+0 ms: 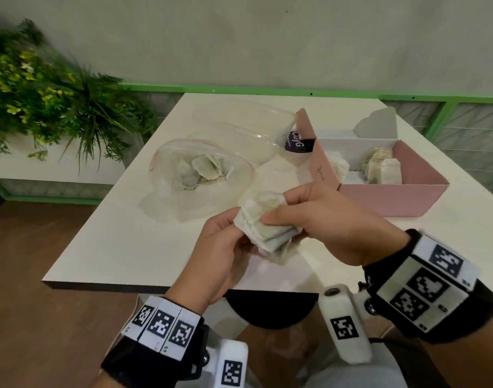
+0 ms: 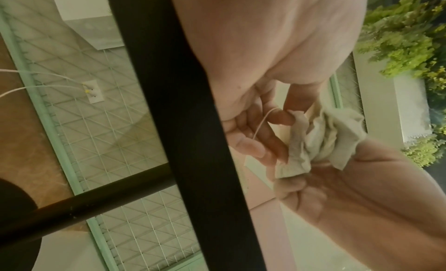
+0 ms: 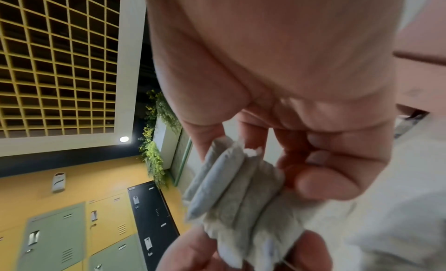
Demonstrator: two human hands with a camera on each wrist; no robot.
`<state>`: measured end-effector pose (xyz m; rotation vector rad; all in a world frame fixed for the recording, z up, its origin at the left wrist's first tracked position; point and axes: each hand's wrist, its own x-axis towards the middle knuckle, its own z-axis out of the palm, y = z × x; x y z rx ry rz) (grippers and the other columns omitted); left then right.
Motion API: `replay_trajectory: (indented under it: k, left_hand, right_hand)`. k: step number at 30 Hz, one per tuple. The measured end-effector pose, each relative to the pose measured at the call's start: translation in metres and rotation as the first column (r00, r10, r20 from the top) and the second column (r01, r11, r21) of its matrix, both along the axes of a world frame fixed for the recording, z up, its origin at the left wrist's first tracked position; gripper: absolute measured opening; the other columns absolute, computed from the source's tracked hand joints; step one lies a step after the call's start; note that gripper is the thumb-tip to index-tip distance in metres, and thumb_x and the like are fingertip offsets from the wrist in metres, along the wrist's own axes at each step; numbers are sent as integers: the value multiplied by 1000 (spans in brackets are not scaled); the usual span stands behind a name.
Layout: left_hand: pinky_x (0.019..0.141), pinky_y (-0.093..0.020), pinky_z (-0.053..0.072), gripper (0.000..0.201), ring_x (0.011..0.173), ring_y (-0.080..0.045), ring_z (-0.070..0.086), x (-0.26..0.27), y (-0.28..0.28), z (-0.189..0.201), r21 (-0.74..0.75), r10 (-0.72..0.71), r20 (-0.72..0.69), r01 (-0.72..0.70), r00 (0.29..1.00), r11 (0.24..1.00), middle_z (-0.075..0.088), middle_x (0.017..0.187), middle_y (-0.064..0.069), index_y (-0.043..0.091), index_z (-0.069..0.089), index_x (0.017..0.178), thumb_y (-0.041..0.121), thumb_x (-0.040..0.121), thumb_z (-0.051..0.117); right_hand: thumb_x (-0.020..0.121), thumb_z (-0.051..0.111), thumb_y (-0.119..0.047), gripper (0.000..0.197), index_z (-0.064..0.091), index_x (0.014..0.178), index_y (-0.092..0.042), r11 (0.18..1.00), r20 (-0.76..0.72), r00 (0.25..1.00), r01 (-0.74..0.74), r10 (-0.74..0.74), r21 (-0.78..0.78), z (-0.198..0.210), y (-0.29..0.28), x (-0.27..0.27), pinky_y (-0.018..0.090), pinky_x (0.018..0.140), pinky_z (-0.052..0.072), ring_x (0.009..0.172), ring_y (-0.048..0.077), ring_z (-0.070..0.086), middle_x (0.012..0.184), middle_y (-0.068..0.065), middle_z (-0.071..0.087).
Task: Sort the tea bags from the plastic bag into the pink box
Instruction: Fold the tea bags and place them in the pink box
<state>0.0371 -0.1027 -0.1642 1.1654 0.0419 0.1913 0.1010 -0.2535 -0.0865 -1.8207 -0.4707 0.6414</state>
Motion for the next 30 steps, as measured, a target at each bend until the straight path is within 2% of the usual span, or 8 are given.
replay_trajectory:
  k: [3,5,10,12,14,17,26,30]
  left_hand:
    - [75,-42,54,32,80,-35,64,2,1,-3,-2,12,-22,-12,1000,1000,66,88,-30,-18,63,95,10,81,62]
    - [66,-34,54,16,64,-24,63,1,2,-3,31,12,-15,-11,1000,999,65,72,-18,-7,67,79,9,80,62]
    - [60,-25,49,28,60,-17,57,-2,-1,-2,192,38,-2,-37,999,981,62,65,-8,12,63,67,6,94,65]
    - [61,-22,49,34,61,-13,59,-3,-2,-3,264,74,12,-74,997,962,64,66,-6,16,67,66,8,99,61]
    - [65,-26,51,26,66,-17,61,-3,-4,-3,306,92,21,-94,996,947,68,71,-11,15,71,72,16,97,65]
    - [61,-26,49,23,59,-15,60,-5,-6,-1,316,107,27,-111,994,942,72,69,-11,10,74,78,31,86,71]
    - [62,-26,47,23,68,-19,62,-3,-8,0,200,238,-6,-232,971,952,74,76,-12,5,74,85,26,91,66]
    - [77,-23,51,14,85,-8,69,-2,-11,-5,375,364,33,-349,931,859,78,93,4,19,77,96,12,97,66]
  right_hand:
    - [90,70,-11,24,71,93,13,999,-13,999,45,-45,19,-8,-9,-1,55,98,51,101,48,67,103,36,68]
    - [87,72,-12,25,71,92,12,998,-13,999,53,-53,20,-12,-11,-1,58,102,48,105,47,65,103,34,69]
    - [88,72,-16,26,72,94,10,997,25,999,21,-23,68,-22,-14,-5,62,96,50,91,42,68,102,38,65]
    - [85,73,-27,41,68,95,13,997,90,996,15,-22,72,-28,-18,-7,66,87,49,83,43,65,101,43,60]
    - [82,73,-34,50,66,91,14,998,150,988,33,-42,62,-34,-26,-8,59,77,54,75,45,61,94,42,58]
    - [89,73,-25,31,73,86,5,990,172,980,83,-101,110,-39,-45,-12,50,72,55,75,41,63,90,34,66]
    - [87,65,-14,14,75,89,-4,753,-334,885,455,-325,475,-64,-81,-9,29,58,48,72,18,60,84,9,68]
    - [90,64,-20,24,71,106,-4,702,-440,841,519,-316,488,-67,-83,-4,25,60,55,73,15,64,92,8,70]
